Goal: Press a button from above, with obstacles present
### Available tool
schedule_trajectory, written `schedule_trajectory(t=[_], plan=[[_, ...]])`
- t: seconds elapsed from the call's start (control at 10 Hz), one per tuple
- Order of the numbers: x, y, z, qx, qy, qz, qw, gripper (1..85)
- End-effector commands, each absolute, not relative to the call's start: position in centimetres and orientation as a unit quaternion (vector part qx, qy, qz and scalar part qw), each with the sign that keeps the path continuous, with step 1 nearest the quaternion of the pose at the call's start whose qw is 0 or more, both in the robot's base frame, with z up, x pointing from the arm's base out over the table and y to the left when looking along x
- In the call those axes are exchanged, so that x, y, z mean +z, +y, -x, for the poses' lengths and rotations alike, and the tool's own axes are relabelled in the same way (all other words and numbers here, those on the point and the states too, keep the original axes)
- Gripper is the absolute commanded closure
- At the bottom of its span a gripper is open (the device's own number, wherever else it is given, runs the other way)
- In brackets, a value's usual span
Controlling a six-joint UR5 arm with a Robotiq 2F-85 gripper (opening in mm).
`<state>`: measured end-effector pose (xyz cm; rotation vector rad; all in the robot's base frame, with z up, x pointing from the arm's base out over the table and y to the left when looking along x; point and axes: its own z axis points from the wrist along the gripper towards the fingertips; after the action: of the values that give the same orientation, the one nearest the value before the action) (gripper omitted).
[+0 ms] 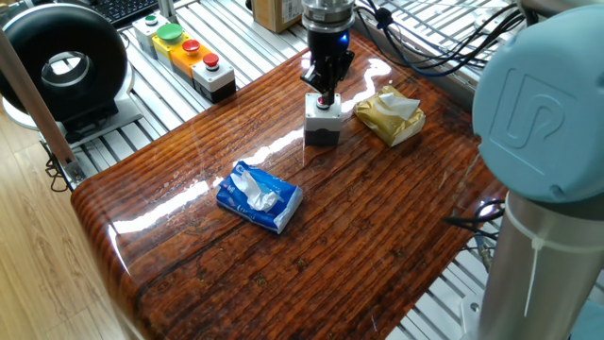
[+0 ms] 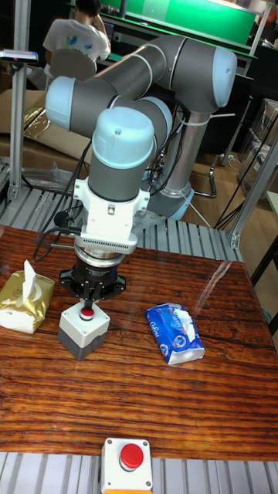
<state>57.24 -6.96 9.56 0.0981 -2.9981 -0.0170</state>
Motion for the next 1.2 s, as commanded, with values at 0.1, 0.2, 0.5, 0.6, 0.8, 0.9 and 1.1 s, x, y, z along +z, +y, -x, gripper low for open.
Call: schedule_trajectory(t=[0.1, 0.2, 0.5, 0.6, 0.8, 0.9, 1.1], plan=[[9.9, -6.6, -57.3, -0.007, -0.997, -0.027, 0.074, 84.3], [10.1, -6.5, -57.3, -0.006, -0.997, -0.025, 0.075, 84.3], [10.0, -6.6, -57.4, -0.005, -0.997, -0.025, 0.076, 84.3], [10.0, -6.6, -57.4, -0.005, -0.997, -0.025, 0.076, 84.3], [9.8, -6.7, -57.4, -0.005, -0.997, -0.027, 0.076, 84.3], [9.6, -6.6, -57.5, -0.006, -0.997, -0.028, 0.076, 84.3], [8.6, -6.5, -57.7, -0.01, -0.997, -0.032, 0.075, 84.3]])
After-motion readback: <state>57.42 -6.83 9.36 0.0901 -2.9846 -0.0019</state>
